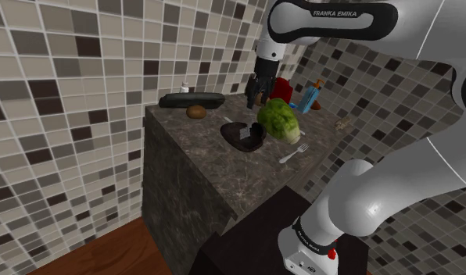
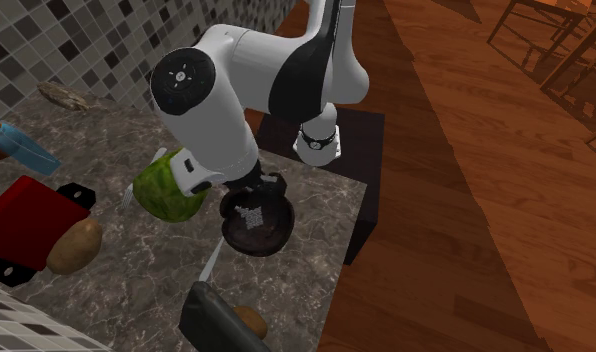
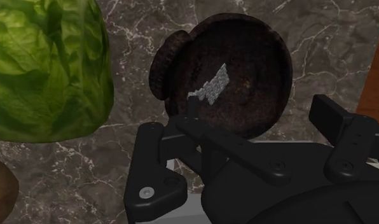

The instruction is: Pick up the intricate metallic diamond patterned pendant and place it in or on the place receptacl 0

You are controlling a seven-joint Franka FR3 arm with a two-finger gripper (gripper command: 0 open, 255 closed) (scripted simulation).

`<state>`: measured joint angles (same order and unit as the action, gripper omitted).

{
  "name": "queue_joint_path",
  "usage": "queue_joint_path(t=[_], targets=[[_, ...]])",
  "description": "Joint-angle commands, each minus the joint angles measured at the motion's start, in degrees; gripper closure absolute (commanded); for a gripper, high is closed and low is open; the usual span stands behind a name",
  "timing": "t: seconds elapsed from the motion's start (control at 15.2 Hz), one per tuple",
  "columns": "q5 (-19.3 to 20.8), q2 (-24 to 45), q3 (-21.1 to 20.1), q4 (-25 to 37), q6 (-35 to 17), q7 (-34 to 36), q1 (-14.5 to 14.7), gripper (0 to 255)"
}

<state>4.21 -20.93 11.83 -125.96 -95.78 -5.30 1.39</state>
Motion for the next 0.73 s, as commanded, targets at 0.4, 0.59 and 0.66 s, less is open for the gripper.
queue_joint_path(t=[0.4, 0.59, 0.66], targets=[[-0.4, 1.1, -0.2, 7.2, 6.2, -0.2, 0.2, 0], [-0.4, 1.1, -0.2, 7.2, 6.2, -0.2, 0.2, 0], [-0.4, 1.1, -0.2, 7.2, 6.2, -0.2, 0.2, 0]])
